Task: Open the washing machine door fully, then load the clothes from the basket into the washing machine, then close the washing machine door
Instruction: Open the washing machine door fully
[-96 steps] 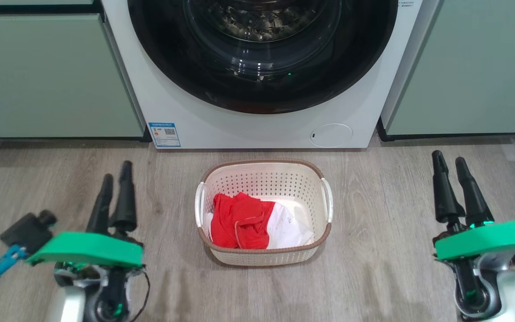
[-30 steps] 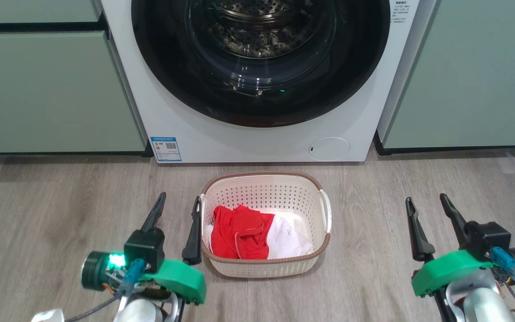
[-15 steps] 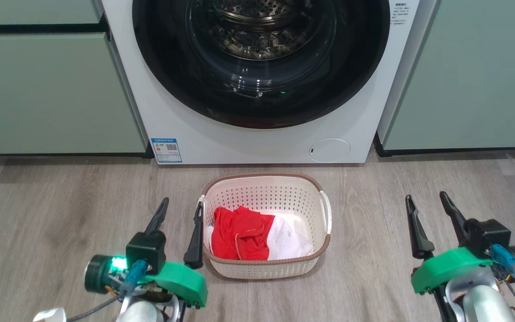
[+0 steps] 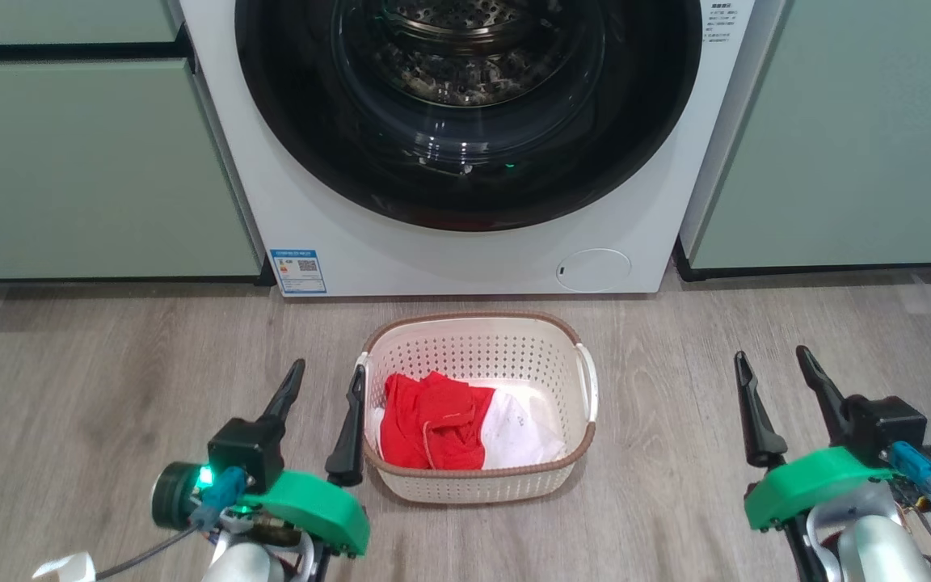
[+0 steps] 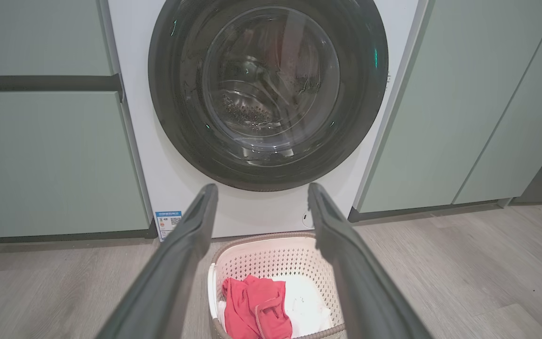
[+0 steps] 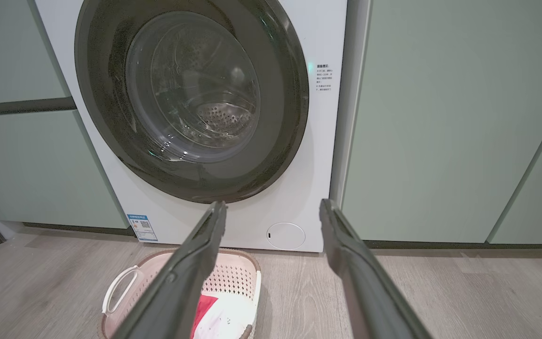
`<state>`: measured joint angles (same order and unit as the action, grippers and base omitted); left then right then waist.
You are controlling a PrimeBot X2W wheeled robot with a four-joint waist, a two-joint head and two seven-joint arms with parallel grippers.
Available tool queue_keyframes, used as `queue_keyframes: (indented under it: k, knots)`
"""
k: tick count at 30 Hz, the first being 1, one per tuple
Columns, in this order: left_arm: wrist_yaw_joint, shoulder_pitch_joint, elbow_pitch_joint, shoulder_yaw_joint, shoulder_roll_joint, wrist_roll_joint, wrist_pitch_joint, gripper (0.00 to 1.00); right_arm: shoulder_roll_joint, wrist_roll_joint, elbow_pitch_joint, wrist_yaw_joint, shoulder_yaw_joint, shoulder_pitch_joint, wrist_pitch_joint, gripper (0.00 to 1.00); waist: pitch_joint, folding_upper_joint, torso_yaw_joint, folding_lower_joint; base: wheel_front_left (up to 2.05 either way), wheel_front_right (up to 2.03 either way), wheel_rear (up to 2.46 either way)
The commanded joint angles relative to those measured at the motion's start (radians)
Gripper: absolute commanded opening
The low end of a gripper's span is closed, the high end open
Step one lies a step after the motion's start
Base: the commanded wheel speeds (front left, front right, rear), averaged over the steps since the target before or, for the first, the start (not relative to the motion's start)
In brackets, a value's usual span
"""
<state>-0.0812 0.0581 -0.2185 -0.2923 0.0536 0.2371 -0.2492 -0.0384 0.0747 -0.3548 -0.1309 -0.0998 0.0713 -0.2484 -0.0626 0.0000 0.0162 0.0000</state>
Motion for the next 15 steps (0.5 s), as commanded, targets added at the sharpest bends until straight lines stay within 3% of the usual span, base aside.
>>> queue_keyframes:
  k: [1,15]
  knots:
    - [0.008,0.035,0.03,0.036,-0.003,0.004,-0.013,1.0,-0.012,0.006,0.031,0.0,0.021,0.049,-0.013,1.0,0.0,0.0,-0.001,0.0,0.0,0.0,0.0]
    - [0.04,0.032,0.018,0.051,-0.003,0.057,-0.013,1.0,-0.012,-0.001,0.033,0.0,0.022,0.049,-0.013,1.0,0.005,0.0,-0.001,0.0,0.05,0.05,-0.09]
